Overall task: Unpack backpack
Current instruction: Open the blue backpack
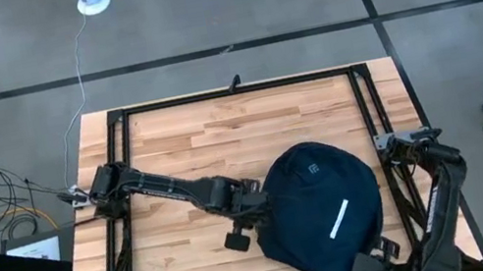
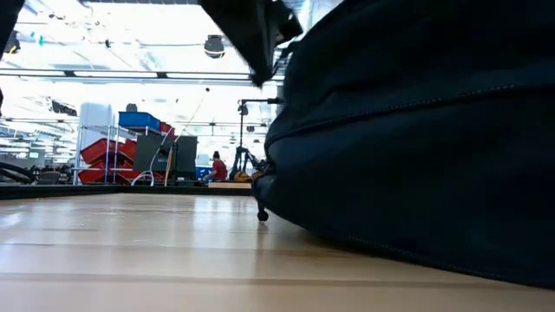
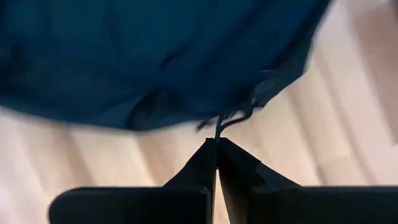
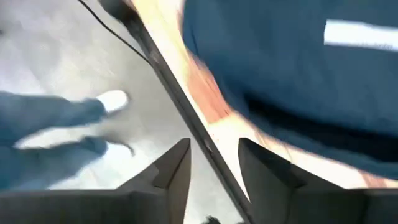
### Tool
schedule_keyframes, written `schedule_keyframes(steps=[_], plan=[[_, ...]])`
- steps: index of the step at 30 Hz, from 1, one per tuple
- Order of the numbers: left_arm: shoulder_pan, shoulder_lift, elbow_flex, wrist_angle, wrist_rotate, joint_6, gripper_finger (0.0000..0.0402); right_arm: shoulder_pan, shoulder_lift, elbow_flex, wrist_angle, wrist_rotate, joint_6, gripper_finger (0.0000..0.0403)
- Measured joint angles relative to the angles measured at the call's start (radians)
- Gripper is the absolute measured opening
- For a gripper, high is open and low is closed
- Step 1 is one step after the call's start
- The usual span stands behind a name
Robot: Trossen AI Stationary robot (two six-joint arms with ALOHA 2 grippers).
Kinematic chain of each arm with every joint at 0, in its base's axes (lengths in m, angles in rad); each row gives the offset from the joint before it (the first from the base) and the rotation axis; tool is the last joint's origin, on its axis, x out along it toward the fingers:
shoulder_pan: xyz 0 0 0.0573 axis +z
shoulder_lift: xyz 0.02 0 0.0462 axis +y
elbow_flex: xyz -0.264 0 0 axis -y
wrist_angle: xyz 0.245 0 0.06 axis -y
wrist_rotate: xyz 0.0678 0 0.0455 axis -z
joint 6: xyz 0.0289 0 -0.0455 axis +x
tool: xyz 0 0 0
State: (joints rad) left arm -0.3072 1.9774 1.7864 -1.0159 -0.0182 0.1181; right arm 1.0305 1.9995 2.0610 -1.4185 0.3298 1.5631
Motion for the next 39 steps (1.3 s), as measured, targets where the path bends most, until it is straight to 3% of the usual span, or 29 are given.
schedule_keyframes(steps=[4,9,13,19,36,39], plan=[[-0.047,0.0,0.0,0.161,0.078,0.03,0.0,-0.037,-0.003,0.057,-0.018,0.142,-0.048,0.0158],[-0.096,0.0,0.0,0.3,0.166,0.07,0.0,-0.146,0.0,0.02,-0.006,0.157,-0.165,0.0187],[-0.106,0.0,0.0,0.285,0.169,0.064,0.0,-0.241,0.0,-0.014,0.035,0.166,-0.256,0.0221],[-0.107,0.0,-0.001,0.214,0.166,0.037,0.0,-0.304,0.0,-0.103,0.289,0.143,-0.442,0.0254],[-0.126,0.001,-0.001,0.226,0.158,0.072,0.0,-0.315,0.002,-0.337,0.406,0.143,-0.409,0.0254],[-0.126,0.001,-0.001,0.223,0.158,0.071,0.0,-0.313,0.002,-0.338,0.412,0.155,-0.432,0.022]])
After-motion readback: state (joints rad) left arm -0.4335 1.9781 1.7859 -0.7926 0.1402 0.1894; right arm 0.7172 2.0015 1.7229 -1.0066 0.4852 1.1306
